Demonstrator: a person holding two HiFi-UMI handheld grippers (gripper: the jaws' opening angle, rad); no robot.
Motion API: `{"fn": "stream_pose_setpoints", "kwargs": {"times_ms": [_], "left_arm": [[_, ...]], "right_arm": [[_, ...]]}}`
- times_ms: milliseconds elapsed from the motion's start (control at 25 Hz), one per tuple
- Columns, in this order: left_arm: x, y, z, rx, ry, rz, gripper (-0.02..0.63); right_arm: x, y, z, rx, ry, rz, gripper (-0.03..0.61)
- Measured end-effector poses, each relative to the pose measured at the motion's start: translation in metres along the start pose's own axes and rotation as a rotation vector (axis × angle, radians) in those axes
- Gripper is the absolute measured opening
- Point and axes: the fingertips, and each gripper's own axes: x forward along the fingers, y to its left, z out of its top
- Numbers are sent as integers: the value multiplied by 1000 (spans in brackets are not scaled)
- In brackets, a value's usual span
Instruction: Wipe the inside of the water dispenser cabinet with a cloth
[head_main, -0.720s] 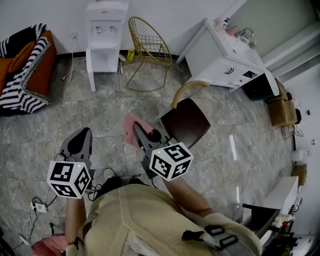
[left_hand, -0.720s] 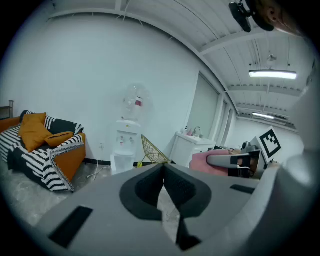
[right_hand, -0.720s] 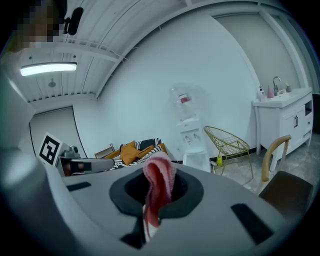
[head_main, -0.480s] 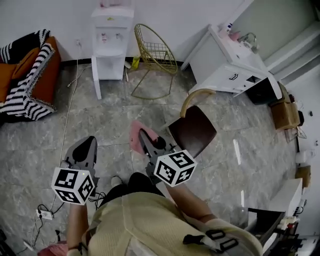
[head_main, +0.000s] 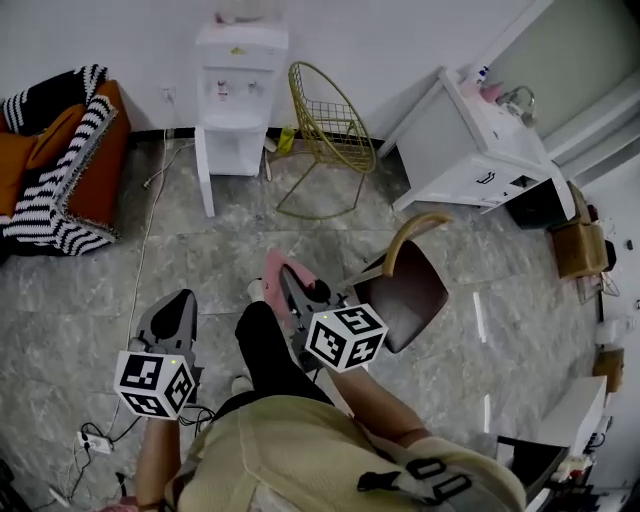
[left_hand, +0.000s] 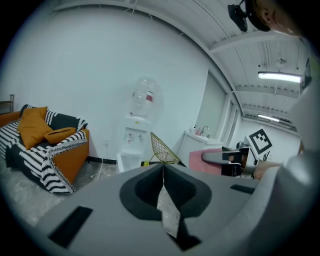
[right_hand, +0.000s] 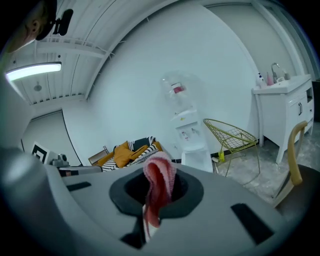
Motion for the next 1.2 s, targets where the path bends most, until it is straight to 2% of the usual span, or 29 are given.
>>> {"fn": "stream_pose_setpoints", "kwargs": {"times_ms": [280, 480, 680, 960, 1200], "left_arm": [[95, 59, 23, -37, -9, 63, 15], [168, 86, 45, -89, 8, 46, 15], [234, 103, 49, -72, 46, 34, 15], [299, 146, 58, -85, 61, 68, 17], [346, 185, 60, -105, 43, 63, 17]], "right_arm": [[108, -53, 39, -31, 65, 26, 28], [160, -90, 67, -31, 128, 36, 28], [206, -126, 78, -17, 168, 41, 28], [272, -157, 81, -62, 229, 38, 28], [326, -173, 62, -34, 254, -32, 28]]}}
